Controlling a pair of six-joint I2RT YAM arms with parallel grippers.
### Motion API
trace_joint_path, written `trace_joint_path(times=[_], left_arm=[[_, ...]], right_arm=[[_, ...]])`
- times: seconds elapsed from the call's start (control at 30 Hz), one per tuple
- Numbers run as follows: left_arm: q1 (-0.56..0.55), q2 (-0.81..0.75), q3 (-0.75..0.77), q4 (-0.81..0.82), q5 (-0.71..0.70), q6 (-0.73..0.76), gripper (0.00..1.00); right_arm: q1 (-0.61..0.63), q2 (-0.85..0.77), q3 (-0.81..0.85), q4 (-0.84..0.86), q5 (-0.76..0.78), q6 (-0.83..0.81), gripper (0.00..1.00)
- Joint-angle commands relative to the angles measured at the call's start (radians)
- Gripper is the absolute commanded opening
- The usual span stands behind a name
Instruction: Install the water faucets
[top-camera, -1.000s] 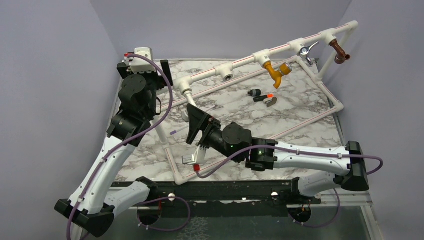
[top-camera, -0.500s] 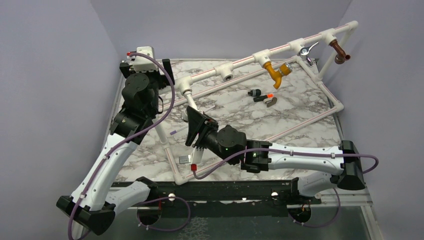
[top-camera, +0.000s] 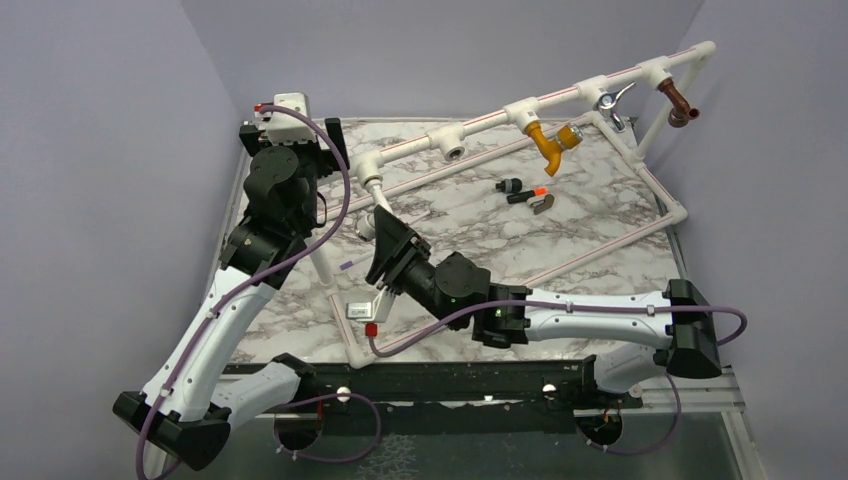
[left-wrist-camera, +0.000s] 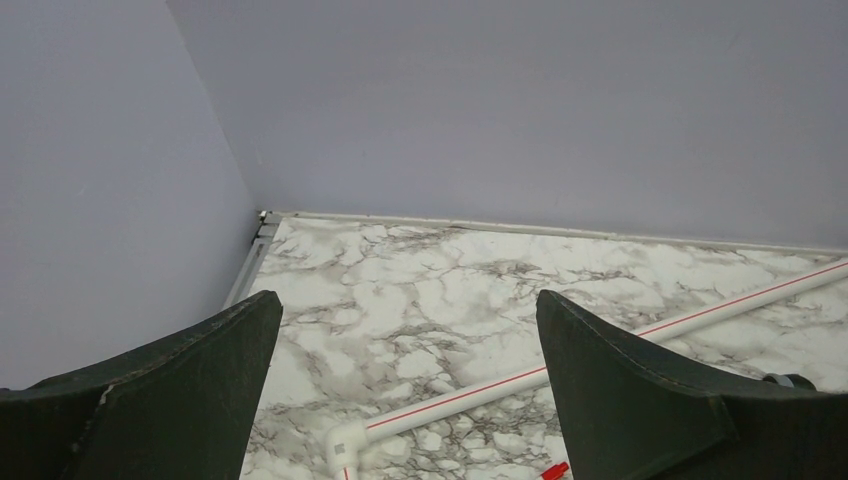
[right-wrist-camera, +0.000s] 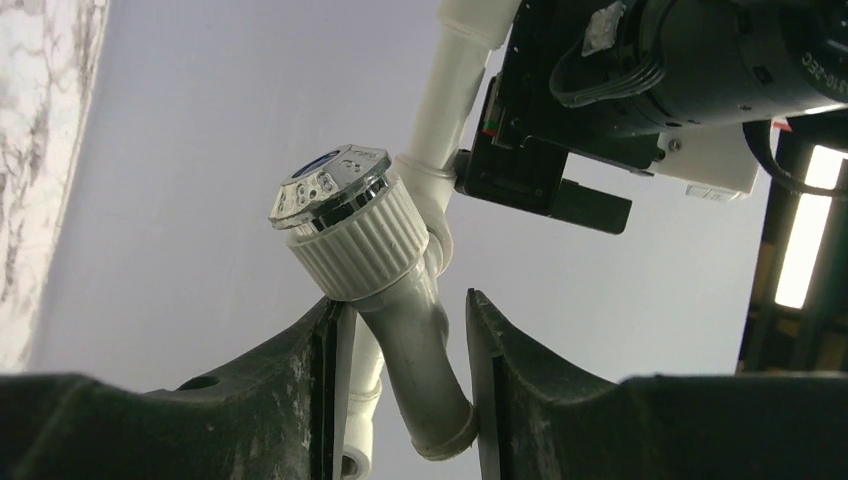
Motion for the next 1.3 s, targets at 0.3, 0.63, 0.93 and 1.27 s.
trace_joint_path(times=[0.3,0.63,0.93,1.27], left_arm=[[0.009,0.000,-0.015,0.013,-0.024,0.014,0.99],[0.013,0.000,-0.015,0.014,-0.018,0.011,0.99],[0.013,-0.005,-0.017,0.015,-0.019,0.013,0.99],[0.015,-0.007,-0.013,0.010,-0.018,0.013,0.99]], right_arm=[[0.004,-0.047,-0.108,0.331,-0.138,0.727,0.00],[0.005,0.004,-0.182,0.812,-0.074,1.322,0.01],[0.004,0.056,-0.158,0.937,-0.035,1.460,0.00],[0.006,-0.036,-0.099,0.504,-0.113,1.233,0.61]])
